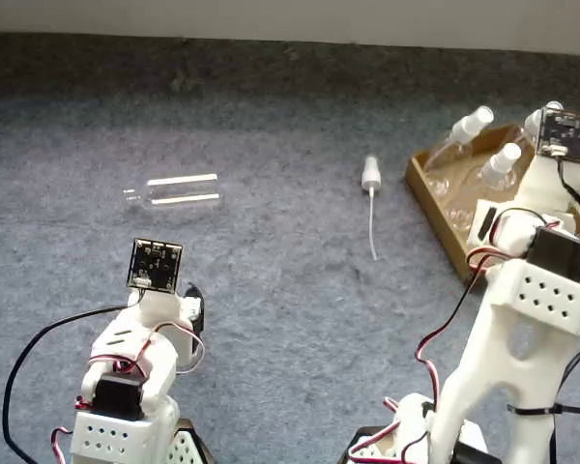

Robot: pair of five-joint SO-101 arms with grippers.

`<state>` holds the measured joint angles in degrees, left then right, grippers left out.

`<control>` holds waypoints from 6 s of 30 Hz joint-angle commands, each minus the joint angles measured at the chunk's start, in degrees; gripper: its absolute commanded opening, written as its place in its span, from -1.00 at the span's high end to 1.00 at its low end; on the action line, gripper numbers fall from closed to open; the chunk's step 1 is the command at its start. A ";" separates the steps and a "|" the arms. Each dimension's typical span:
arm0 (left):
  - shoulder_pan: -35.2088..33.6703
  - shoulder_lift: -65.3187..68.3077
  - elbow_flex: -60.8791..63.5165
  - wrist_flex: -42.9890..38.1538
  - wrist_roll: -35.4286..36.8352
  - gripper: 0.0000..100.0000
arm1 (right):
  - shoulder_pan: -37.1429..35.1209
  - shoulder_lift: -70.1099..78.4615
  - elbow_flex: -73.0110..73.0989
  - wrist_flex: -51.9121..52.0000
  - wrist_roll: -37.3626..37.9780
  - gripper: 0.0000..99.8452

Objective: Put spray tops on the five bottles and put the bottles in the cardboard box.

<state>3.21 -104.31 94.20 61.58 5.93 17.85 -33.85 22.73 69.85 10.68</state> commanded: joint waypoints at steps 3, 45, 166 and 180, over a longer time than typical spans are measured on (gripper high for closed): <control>-0.48 -0.57 -0.31 -1.23 -0.62 0.98 | -11.03 -4.44 -0.92 4.53 0.26 0.42; -24.13 -0.57 -1.27 -10.55 -0.35 0.99 | -50.86 -4.44 19.74 -36.88 5.27 0.43; -21.76 -0.57 0.48 -10.64 -0.70 0.98 | -51.03 52.35 -123.47 31.52 2.64 0.95; -21.67 -0.57 0.48 -10.64 -0.79 0.98 | -50.95 41.10 -123.47 31.52 2.64 0.96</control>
<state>-19.82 -104.31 94.90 52.18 5.85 -33.85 10.55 -95.16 100.09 13.93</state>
